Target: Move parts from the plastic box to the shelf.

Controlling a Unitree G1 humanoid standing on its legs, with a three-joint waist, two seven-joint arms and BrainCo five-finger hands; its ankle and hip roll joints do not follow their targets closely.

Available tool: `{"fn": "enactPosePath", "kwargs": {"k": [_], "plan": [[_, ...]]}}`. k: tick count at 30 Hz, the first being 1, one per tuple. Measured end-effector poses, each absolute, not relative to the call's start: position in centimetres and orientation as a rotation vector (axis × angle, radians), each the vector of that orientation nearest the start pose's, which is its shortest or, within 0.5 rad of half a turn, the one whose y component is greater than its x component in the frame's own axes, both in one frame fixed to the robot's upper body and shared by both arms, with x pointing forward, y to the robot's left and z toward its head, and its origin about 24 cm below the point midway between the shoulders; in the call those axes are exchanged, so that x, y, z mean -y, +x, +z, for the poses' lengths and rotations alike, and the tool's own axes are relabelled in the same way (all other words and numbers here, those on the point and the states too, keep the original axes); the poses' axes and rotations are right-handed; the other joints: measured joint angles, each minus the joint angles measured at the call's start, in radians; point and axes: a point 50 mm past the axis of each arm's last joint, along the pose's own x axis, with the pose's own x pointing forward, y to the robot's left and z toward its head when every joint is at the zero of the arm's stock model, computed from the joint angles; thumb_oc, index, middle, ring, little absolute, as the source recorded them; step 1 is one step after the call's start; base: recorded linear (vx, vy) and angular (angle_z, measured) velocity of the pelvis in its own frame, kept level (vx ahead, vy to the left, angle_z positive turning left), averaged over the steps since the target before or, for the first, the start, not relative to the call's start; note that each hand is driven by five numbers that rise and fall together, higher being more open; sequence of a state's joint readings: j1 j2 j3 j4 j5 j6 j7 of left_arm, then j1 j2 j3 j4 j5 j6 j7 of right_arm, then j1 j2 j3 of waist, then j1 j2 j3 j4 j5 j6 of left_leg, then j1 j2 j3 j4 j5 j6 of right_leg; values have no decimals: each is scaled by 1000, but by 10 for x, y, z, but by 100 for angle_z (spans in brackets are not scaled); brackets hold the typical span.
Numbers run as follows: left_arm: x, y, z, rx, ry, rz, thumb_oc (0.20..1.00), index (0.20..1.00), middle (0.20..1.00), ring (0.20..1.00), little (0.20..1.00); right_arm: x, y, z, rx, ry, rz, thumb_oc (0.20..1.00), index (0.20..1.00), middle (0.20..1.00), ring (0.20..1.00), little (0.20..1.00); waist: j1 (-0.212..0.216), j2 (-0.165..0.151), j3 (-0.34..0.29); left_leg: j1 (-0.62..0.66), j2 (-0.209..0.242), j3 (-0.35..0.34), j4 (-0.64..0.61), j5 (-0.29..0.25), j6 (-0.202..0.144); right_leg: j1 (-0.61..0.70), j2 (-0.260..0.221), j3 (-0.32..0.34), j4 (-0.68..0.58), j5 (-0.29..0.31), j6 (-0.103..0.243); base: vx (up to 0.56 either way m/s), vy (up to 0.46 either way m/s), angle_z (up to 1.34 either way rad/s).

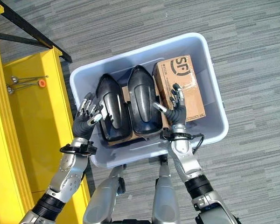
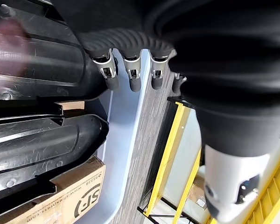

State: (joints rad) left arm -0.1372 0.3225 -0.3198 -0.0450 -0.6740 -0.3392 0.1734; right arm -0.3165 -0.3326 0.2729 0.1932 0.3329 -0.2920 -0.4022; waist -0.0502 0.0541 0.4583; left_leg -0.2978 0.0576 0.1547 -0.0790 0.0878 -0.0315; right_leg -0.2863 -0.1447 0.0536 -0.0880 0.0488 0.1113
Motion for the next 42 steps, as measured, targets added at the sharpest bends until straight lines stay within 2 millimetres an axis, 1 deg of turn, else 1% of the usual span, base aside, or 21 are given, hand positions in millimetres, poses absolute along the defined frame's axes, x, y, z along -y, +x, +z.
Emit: {"fn": "enactPosePath", "kwargs": {"k": [5,8,14,20,24,29,31,34,36,39,42], "plan": [[-142,266,98,302,-418,-133,1000,1000,1000,1000,1000,161,297,90,285,29,-120,1000,1000,1000,1000,1000,-15,0,10,-14,1,1,0,0,0,-16,1,2,0,6,0,0,0,0],[-142,266,99,304,-420,-127,1000,1000,1000,1000,1000,161,296,87,275,27,-118,1000,1000,1000,1000,1000,-17,-1,12,-33,2,2,9,0,0,-31,1,2,0,10,0,0,0,0],[-144,266,100,319,-425,-110,1000,1000,1000,1000,1000,150,295,76,235,-6,-68,1000,1000,1000,1000,1000,-17,-2,13,-38,2,3,9,0,0,-36,2,5,0,10,0,0,0,0],[-144,265,100,317,-426,-105,1000,1000,1000,1000,1000,142,294,73,232,-41,-13,1000,1000,1000,1000,1000,-15,-3,13,-45,2,2,10,0,0,-43,2,4,0,11,0,0,0,0],[-144,266,100,317,-427,-103,1000,1000,1000,1000,1000,137,300,75,234,-56,4,1000,1000,1000,1000,1000,-13,-3,13,-54,2,1,10,0,0,-51,1,3,0,13,-1,0,0,0],[-144,266,100,318,-427,-104,1000,1000,1000,1000,1000,136,303,77,239,-65,1,1000,1000,1000,1000,1000,-12,-3,13,-54,2,1,10,0,1,-51,2,3,0,13,-1,0,0,0],[-143,266,101,321,-428,-108,1000,1000,1000,1000,1000,137,311,75,225,-96,-26,1000,1000,1000,1000,1000,-11,-2,14,-61,2,-1,11,2,2,-56,2,2,0,14,-1,0,0,0],[-143,266,101,320,-428,-109,1000,1000,1000,1000,1000,141,315,76,224,-108,-65,1000,1000,1000,1000,1000,-5,-2,14,-69,1,-2,11,2,3,-63,1,1,0,14,-1,0,0,0],[-143,266,101,319,-428,-108,1000,1000,1000,1000,1000,149,318,78,227,-109,-129,1000,1000,1000,1000,1000,12,1,15,-71,1,-2,11,2,3,-65,1,1,0,14,-1,0,0,0],[-140,265,100,314,-428,-118,1000,1000,1000,1000,1000,150,323,80,229,-118,-149,1000,1000,1000,1000,1000,12,1,15,-72,0,-1,11,2,3,-66,0,1,0,14,-1,0,0,0],[-138,265,99,310,-428,-126,1000,1000,1000,1000,1000,151,326,77,213,-130,-162,1000,1000,1000,1000,1000,13,1,15,-74,1,-1,11,2,3,-69,0,1,0,14,-1,0,0,0]]}}
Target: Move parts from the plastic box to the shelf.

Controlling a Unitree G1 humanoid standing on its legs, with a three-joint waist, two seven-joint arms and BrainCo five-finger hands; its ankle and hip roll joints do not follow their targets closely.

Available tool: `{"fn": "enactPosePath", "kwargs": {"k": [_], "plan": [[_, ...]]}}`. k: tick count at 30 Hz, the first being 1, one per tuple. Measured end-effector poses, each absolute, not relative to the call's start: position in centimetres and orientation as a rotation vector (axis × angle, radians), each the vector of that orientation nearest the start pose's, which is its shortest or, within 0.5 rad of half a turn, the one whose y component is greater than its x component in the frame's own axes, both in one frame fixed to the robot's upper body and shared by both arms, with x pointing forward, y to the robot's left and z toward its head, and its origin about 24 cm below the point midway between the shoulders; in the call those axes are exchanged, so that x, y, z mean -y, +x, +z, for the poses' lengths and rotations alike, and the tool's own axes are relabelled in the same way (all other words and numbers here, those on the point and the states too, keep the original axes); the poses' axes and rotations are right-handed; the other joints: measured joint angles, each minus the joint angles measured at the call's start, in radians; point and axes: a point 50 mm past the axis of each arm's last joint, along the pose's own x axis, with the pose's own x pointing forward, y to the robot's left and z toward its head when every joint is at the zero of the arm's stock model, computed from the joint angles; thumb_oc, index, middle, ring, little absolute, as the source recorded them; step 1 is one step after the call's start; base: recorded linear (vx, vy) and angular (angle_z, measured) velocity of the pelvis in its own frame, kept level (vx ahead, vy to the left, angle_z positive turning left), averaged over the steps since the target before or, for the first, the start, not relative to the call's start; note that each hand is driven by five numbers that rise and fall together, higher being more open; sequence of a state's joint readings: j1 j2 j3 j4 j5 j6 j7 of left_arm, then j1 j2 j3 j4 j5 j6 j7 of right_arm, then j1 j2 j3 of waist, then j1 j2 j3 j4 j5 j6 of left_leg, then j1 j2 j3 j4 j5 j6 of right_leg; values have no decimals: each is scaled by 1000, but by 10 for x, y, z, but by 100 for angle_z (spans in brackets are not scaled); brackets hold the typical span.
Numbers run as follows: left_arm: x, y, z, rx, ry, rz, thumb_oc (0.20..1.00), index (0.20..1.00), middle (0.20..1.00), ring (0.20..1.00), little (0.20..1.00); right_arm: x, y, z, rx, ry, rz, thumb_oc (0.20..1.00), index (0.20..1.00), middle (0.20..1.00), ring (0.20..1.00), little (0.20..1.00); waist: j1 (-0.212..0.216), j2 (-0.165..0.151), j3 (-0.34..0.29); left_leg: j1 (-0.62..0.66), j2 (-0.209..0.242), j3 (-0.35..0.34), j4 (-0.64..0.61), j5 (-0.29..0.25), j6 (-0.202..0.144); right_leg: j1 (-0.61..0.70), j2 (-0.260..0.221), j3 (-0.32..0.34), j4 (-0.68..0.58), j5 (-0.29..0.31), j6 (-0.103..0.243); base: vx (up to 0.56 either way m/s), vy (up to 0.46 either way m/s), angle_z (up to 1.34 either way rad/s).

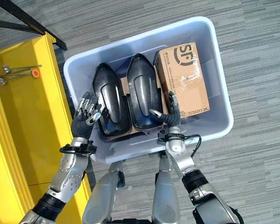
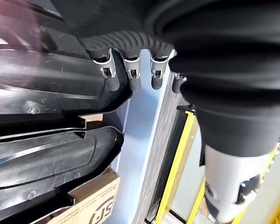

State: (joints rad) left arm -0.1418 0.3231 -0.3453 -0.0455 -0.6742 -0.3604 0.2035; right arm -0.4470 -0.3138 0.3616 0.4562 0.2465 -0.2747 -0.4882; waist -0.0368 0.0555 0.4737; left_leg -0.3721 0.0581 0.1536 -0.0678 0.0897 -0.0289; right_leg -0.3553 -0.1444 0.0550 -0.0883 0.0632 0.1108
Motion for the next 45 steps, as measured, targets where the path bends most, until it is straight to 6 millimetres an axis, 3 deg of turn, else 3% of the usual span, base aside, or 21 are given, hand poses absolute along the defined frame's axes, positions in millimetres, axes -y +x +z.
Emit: {"fn": "enactPosePath", "kwargs": {"k": [10,17,23,27,37,41,42,43,45], "plan": [[-138,265,100,311,-430,-126,1000,1000,1000,1000,1000,151,332,63,145,-187,-197,1000,1000,1000,1000,1000,4,14,7,-24,0,-2,1,0,0,-22,0,-1,0,2,0,0,0,0],[-136,267,102,320,-431,-133,1000,1000,1000,1000,1000,154,337,63,133,-206,-215,1000,1000,1000,1000,1000,13,15,7,-24,-2,-2,1,3,4,-21,-1,-1,1,1,0,0,0,0],[-134,269,106,330,-432,-143,1000,1000,1000,1000,1000,164,340,50,63,-249,-260,1000,1000,1000,1000,1000,21,15,7,-27,-4,-5,1,3,5,-22,-1,-4,0,2,0,0,0,1],[-134,269,106,331,-432,-144,1000,1000,1000,1000,1000,169,346,54,59,-247,-301,1000,1000,1000,1000,1000,24,15,7,-39,-5,-8,1,5,7,-35,-1,-7,0,4,3,2,1,1],[-133,269,106,331,-434,-148,1000,1000,1000,1000,1000,170,368,84,100,-147,-366,1000,1000,1000,1000,1000,35,16,8,-49,-6,-11,0,8,11,-45,-3,-9,3,4,3,0,0,0],[-128,268,105,324,-437,-170,1000,1000,1000,1000,1000,170,387,120,165,-94,-414,1000,1000,1000,1000,1000,57,23,27,-91,-8,-22,11,12,13,-86,0,-14,21,9,5,-15,-23,6],[-126,269,107,326,-442,-180,1000,1000,1000,1000,1000,171,392,129,173,-98,-432,736,736,736,736,736,66,24,39,-104,-8,-27,22,12,13,-95,0,-20,31,9,5,-23,-28,8],[-124,268,107,324,-443,-186,1000,1000,1000,1000,1000,173,395,130,161,-126,-442,241,241,241,241,241,75,24,39,-112,-8,-31,26,12,13,-100,0,-22,31,9,5,-9,-10,11],[-124,269,107,327,-442,-185,1000,1000,1000,1000,1000,177,394,124,138,-146,-457,200,200,200,200,200,78,24,39,-121,-9,-41,36,12,13,-101,-1,-30,34,9,5,-3,3,10]]}}
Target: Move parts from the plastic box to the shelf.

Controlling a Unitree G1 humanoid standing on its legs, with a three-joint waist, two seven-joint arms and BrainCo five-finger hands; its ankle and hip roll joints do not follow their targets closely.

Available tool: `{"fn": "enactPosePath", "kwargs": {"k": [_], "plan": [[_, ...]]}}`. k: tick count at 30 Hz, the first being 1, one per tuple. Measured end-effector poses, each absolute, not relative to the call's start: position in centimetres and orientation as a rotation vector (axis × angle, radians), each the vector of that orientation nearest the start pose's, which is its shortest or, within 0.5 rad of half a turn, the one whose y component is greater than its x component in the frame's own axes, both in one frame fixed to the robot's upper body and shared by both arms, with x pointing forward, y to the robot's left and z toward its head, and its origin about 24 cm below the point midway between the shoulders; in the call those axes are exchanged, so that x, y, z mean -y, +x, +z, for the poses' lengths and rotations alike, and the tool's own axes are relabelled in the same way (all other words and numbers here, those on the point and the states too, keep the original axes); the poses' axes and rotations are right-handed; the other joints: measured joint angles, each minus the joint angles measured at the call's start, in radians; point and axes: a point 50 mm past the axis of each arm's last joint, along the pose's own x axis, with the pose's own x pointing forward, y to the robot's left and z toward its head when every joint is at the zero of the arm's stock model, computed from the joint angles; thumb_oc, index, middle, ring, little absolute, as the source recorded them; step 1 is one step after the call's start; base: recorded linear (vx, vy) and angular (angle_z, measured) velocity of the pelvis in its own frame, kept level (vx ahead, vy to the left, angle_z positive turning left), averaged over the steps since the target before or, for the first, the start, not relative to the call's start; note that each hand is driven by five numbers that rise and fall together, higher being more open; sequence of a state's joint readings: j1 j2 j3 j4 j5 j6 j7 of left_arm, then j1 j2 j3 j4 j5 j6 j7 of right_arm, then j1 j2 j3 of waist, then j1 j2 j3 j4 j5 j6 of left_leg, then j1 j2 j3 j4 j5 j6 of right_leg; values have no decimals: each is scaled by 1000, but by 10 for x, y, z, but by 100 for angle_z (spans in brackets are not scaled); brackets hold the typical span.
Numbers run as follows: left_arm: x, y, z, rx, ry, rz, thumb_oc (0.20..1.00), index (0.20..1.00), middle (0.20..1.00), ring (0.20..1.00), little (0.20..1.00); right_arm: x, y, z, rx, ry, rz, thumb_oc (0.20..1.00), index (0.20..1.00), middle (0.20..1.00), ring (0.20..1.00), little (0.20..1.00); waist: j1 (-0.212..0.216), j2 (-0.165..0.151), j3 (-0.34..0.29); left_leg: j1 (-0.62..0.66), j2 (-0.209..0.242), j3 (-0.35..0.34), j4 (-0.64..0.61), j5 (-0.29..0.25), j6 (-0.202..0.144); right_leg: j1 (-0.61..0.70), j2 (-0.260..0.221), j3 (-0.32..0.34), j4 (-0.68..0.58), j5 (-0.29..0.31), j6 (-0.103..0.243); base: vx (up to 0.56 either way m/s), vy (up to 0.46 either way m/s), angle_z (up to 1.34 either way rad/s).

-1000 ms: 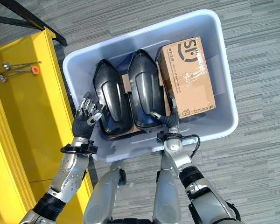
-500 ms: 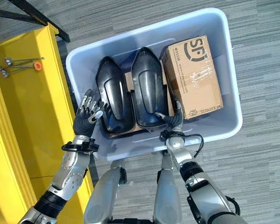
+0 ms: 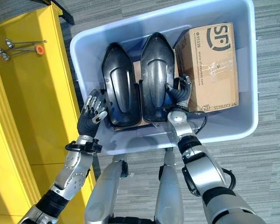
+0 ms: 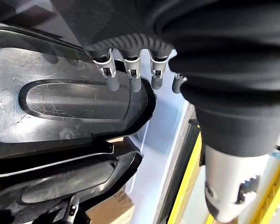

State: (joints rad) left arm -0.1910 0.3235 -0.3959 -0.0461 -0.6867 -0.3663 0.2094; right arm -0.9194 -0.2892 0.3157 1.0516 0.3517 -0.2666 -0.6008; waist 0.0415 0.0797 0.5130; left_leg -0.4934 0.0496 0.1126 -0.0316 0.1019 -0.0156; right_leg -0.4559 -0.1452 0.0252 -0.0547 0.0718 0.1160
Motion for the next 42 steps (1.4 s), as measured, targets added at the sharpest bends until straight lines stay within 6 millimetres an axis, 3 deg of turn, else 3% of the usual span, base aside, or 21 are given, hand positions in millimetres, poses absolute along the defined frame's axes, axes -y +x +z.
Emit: {"fn": "enactPosePath", "kwargs": {"k": [18,21,25,26,29,32,38,42], "plan": [[-128,270,111,347,-437,-196,1000,1000,1000,1000,1000,204,383,97,26,-169,-441,200,200,200,200,200,-3,-1,-17,80,-6,-15,13,14,7,85,-7,-14,21,6,3,5,5,2],[-131,268,109,343,-438,-189,1000,1000,1000,1000,1000,202,371,93,75,-133,-399,200,200,200,200,200,-22,-5,-26,96,-5,-15,13,15,8,102,-6,-14,20,8,3,14,-9,0],[-141,265,104,335,-436,-158,1000,1000,1000,1000,1000,196,348,121,272,-99,-317,200,200,200,200,200,-53,-12,-33,147,-3,-10,-9,19,5,149,-4,-11,-3,17,3,43,-29,-7],[-144,263,100,326,-434,-143,1000,1000,1000,1000,1000,195,343,128,339,-114,-308,200,200,200,200,200,-63,-24,-74,156,2,-7,-32,25,-2,153,-1,-5,-28,28,-1,48,-35,-17],[-145,263,101,331,-430,-149,1000,1000,1000,1000,1000,199,334,143,421,-108,-323,200,200,200,200,200,-77,-35,-119,170,12,-4,-56,34,-9,159,9,-4,-36,30,-5,42,-28,-7],[-149,264,103,342,-427,-137,1000,1000,1000,1000,1000,197,322,152,490,-89,-296,200,200,200,200,200,-88,-37,-120,200,17,10,-59,34,-9,182,13,-4,-36,30,-5,44,-33,-8],[-173,252,92,322,-409,-70,1000,1000,1000,1000,1000,192,281,143,534,-8,-149,200,200,200,200,200,-108,-54,-138,282,29,23,-61,21,-22,255,24,9,-37,22,-12,77,-63,-8],[-188,236,73,254,-384,-36,1000,1000,1000,1000,1000,200,270,122,450,24,-99,200,200,200,200,200,-109,-67,-229,336,49,39,-61,-5,-32,299,41,23,-37,10,-25,87,-84,-15]]}}
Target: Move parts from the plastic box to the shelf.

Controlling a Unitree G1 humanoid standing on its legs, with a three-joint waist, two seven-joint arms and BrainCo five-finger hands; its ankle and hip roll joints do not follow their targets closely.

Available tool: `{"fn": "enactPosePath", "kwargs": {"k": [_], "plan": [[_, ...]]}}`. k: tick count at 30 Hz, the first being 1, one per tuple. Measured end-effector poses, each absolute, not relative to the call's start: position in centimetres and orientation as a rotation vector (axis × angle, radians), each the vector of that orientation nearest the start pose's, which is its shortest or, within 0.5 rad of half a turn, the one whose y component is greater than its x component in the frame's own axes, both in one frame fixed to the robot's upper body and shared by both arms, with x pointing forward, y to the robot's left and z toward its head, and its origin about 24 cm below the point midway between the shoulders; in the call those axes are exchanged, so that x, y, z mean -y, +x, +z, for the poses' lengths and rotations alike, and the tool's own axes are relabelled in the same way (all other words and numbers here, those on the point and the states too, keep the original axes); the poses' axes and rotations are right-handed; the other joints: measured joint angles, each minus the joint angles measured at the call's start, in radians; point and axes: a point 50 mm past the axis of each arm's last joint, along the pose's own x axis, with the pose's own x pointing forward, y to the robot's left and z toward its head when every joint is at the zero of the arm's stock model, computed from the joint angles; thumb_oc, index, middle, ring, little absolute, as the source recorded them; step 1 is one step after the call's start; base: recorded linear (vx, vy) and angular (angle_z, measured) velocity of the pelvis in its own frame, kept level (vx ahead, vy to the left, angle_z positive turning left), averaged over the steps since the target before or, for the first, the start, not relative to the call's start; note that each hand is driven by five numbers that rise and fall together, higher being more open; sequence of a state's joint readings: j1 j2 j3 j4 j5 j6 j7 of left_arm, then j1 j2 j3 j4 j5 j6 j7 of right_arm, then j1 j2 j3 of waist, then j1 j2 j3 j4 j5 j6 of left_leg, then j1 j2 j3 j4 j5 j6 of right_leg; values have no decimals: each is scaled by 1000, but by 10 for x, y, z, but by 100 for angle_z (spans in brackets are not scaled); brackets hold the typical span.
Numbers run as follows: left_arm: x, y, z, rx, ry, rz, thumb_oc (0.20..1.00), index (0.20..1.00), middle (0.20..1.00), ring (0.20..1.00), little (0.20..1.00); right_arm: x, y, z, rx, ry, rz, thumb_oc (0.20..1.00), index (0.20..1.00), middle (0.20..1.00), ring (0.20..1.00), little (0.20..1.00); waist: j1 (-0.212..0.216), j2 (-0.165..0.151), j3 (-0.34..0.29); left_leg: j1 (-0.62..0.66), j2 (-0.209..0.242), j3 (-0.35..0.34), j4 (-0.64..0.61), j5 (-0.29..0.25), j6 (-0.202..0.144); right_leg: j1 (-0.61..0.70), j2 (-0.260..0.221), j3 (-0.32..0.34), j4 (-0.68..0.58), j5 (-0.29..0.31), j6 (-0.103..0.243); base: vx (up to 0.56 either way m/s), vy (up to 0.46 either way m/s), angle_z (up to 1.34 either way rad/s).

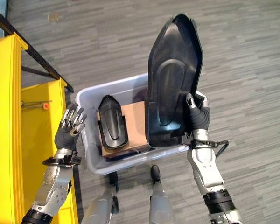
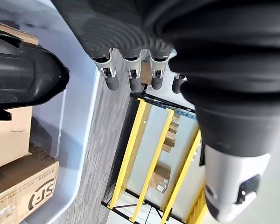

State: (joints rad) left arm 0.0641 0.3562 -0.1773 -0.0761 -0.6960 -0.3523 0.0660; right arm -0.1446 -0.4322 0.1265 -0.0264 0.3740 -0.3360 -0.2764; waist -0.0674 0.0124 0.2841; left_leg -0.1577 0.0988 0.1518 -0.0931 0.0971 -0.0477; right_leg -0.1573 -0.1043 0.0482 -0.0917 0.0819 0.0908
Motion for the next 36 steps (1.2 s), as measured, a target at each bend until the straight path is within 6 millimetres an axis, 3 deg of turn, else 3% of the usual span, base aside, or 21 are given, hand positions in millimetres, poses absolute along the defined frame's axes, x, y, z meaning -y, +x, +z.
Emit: {"fn": "enactPosePath", "kwargs": {"k": [8,12,14,17,18,19,20,21,22,23,24,25,26,27,28,29,31,32,33,34,36], "plan": [[-182,225,62,197,-435,-87,1000,1000,1000,1000,1000,190,263,124,447,115,13,200,200,200,200,200,10,28,-79,87,19,-38,2,-14,-14,100,22,-38,24,-51,-18,24,-109,13],[-180,224,59,180,-445,-86,1000,1000,1000,1000,1000,160,273,135,476,171,153,200,200,200,200,200,20,29,-93,112,50,-59,18,-20,-22,107,52,-57,98,-96,-40,-57,-182,12],[-179,223,57,171,-454,-81,1000,1000,1000,1000,1000,146,278,146,506,208,216,200,200,200,200,200,56,35,-99,79,76,-95,50,-17,-46,80,84,-88,154,-122,-63,-148,-214,32],[-171,221,51,128,-470,-107,1000,1000,1000,1000,1000,142,284,163,564,245,230,200,200,200,200,200,114,56,-96,7,94,-182,47,79,-115,52,114,-193,200,-158,-107,-199,-103,121],[-168,222,51,120,-475,-121,1000,1000,1000,1000,1000,142,286,171,588,237,234,200,200,200,200,200,140,55,-95,-59,70,-234,-4,256,-145,6,103,-260,246,-187,-159,-267,-193,191],[-176,218,45,92,-461,-100,1000,1000,1000,1000,1000,133,287,174,593,238,267,200,200,200,200,200,197,21,-87,-72,50,-166,80,105,-84,-13,62,-286,234,-172,-199,-220,-218,182],[-179,220,41,70,-435,-103,1000,1000,1000,1000,1000,132,286,171,583,231,278,200,200,200,200,200,183,-2,-85,-47,32,-91,259,1,-82,19,25,-346,193,-132,-213,-266,-289,121],[-183,223,37,58,-432,-85,1000,1000,1000,1000,1000,135,285,170,578,219,272,200,200,200,200,200,158,-19,-86,8,10,-39,403,-58,-101,41,-22,-397,178,-127,-216,-156,-183,161],[-183,226,33,50,-450,-65,1000,1000,1000,1000,1000,143,280,165,568,217,247,200,200,200,200,200,103,-30,-96,52,-4,10,533,-74,-110,85,-64,-464,139,-111,-202,-104,-80,198],[-179,227,33,62,-481,-59,1000,1000,1000,1000,1000,152,272,159,555,223,212,200,200,200,200,200,48,-15,-114,142,4,60,593,-76,-111,109,-91,-544,132,-111,-219,-93,11,217],[-173,227,34,68,-507,-66,1000,1000,1000,1000,1000,157,269,155,548,224,190,200,200,200,200,200,17,25,-154,213,51,89,562,-70,-112,100,-67,-566,113,-113,-204,-127,69,151],[-169,228,38,83,-515,-86,1000,1000,1000,1000,1000,160,269,157,556,221,176,200,200,200,200,200,21,89,-196,285,70,87,411,-4,-110,64,-31,-576,116,-92,-183,-144,100,94],[-167,231,42,96,-519,-95,1000,1000,1000,1000,1000,162,271,154,547,239,150,200,200,200,200,200,17,106,-186,351,73,88,257,-41,-152,50,-40,-594,153,-79,-171,-136,132,109],[-162,236,45,104,-524,-116,1000,1000,1000,1000,1000,168,271,146,516,249,103,200,200,200,200,200,-7,107,-189,358,63,81,169,-77,-154,50,-62,-590,175,-79,-171,-127,217,141],[-157,237,50,120,-532,-137,1000,1000,1000,1000,1000,175,270,144,512,246,71,200,200,200,200,200,-4,108,-189,372,36,79,22,-65,-120,42,-79,-597,193,-73,-163,-93,186,138],[-154,237,53,130,-531,-155,1000,1000,1000,1000,1000,180,270,146,521,243,49,200,200,200,200,200,6,113,-185,370,19,109,-5,-56,-86,18,-93,-612,220,-65,-149,-79,196,74],[-171,222,39,68,-483,-103,1000,1000,1000,1000,1000,166,272,134,473,264,84,200,200,200,200,200,57,71,-192,345,-17,72,2,-114,-79,-35,-151,-593,288,-52,-130,-96,283,22],[-175,221,39,61,-461,-100,1000,1000,1000,1000,1000,166,270,128,453,273,78,200,200,200,200,200,63,35,-176,294,-31,52,92,-170,-78,-16,-184,-589,255,-35,-112,-112,298,39],[-179,220,43,79,-456,-94,1000,1000,1000,1000,1000,168,269,123,424,272,66,200,200,200,200,200,68,1,-155,222,-65,25,147,-225,-16,-8,-216,-598,229,10,-82,-102,288,35],[-182,216,42,74,-446,-86,1000,1000,1000,1000,1000,172,269,121,417,254,61,200,200,200,200,200,93,11,-143,234,-69,23,64,-173,23,-9,-222,-582,224,29,-44,-97,325,49],[-189,208,34,35,-393,-74,1000,1000,1000,1000,1000,185,250,95,329,283,-27,200,200,200,200,200,93,-56,-129,183,-155,-20,159,-220,88,32,-308,-593,200,57,4,-122,340,84]]}}
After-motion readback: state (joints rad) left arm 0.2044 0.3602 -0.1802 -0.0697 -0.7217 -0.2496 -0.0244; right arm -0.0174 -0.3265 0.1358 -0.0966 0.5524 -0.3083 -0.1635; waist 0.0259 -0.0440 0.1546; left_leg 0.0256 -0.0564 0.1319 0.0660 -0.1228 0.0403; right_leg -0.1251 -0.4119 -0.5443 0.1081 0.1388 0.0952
